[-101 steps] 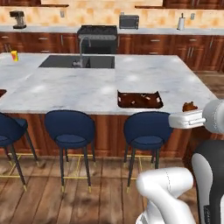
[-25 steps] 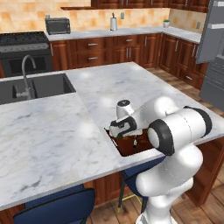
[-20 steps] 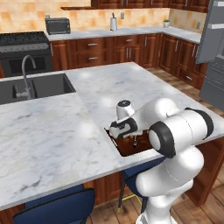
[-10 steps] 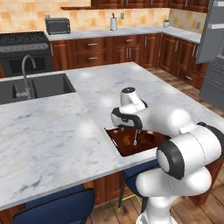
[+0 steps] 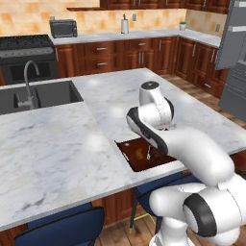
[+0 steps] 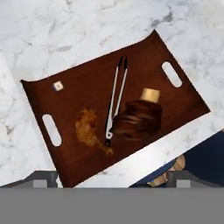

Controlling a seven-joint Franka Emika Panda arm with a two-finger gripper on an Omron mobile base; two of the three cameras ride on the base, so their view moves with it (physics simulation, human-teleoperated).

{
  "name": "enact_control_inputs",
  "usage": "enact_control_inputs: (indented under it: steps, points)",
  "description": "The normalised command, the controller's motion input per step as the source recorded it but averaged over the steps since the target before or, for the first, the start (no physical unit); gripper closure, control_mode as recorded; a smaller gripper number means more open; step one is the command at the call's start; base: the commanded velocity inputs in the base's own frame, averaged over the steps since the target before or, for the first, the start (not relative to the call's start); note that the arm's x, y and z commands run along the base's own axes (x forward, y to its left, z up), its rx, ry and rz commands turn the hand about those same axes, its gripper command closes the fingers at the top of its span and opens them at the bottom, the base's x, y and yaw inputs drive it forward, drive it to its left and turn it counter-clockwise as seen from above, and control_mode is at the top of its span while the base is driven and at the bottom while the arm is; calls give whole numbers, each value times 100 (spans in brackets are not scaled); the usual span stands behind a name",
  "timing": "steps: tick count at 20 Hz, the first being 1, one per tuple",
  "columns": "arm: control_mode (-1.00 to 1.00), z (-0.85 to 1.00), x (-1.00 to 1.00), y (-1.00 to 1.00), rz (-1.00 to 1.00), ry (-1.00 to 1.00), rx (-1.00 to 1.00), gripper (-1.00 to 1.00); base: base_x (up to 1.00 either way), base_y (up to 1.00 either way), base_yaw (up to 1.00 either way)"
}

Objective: Gather the potato and garlic from the fridge and place them on a tray on the dining counter. Then gather the steak and chicken drumstick from the fridge and place them on the other tray.

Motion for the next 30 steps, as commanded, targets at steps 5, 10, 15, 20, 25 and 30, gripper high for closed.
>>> enact_control_inputs:
  steps: [5, 10, 15, 20, 25, 30]
  points:
    - [-100, 100, -96, -11, 12, -25, 0, -100, 0, 0, 0]
    - [-100, 94, -92, 0, 19, -36, 5, -100, 0, 0, 0]
    - [-100, 64, -95, -3, 19, -36, 10, -100, 0, 0, 0]
    - [-100, 52, -65, -1, 21, -1, -1, -100, 0, 0, 0]
    - [-100, 50, -37, 0, -1, 15, -15, -100, 0, 0, 0]
    - [-100, -15, -82, -14, 0, 0, -25, -100, 0, 0, 0]
